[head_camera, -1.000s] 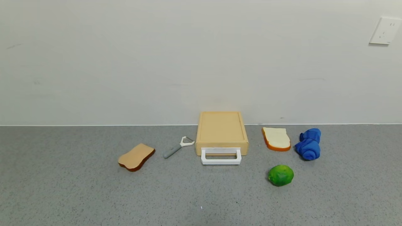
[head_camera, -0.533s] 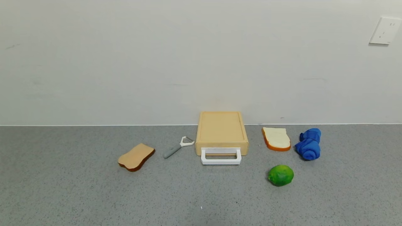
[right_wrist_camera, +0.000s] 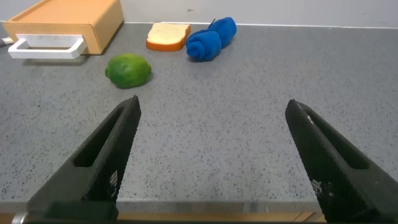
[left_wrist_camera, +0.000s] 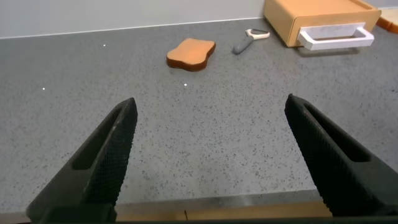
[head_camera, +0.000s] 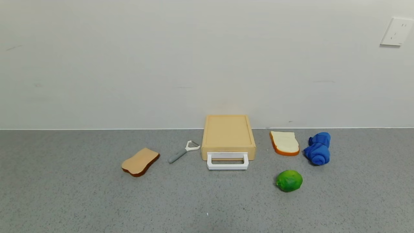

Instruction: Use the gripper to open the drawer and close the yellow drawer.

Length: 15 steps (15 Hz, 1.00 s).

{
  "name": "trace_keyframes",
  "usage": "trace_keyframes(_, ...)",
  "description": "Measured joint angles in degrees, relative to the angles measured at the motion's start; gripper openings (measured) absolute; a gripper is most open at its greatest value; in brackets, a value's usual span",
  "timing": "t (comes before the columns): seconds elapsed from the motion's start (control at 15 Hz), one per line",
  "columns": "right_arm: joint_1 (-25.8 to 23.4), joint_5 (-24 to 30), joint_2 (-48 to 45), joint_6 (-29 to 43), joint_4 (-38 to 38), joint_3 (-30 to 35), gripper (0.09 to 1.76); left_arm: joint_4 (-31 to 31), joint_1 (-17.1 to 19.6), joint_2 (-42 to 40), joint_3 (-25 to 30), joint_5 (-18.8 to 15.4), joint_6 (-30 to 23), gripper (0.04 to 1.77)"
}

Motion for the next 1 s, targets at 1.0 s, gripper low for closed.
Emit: trace_keyframes(1.0,0.0,0.0,0.0,0.0,0.0,0.0,1.71,0.0,0.0,0.0,0.0,0.1,-0.8,1.72)
